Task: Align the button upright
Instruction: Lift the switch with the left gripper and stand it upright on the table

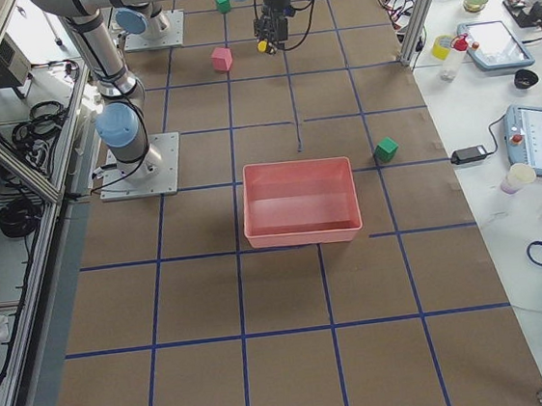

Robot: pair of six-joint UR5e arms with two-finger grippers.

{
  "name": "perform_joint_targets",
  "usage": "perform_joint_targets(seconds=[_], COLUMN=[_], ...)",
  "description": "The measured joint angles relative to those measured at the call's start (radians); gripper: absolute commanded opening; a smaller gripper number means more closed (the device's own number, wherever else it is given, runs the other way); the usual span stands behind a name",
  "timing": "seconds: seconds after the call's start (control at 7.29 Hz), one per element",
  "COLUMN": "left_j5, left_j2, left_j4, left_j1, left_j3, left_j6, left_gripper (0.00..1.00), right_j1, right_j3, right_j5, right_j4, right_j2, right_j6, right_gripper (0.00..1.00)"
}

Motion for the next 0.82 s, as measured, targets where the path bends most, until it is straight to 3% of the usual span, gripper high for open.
perform_joint_targets(seconds=[0.41,0.82], left_j5=[-0.196,-0.238], left_j2=[-0.039,-0.101], left_j4=[-0.002,-0.004], left_j1=[0.015,0.062], left_j3=[-0.074,-0.090], left_j6=[-0.029,0.038], left_gripper=[0.00,0.00], right_j1=[0.000,0.000], right_j3=[0.008,0.011], right_j5=[0.000,0.000], right_j4=[0.001,0.001], right_j2=[0.000,-0.001], right_j6=[-0.001,-0.001], right_gripper=[1.00,1.00])
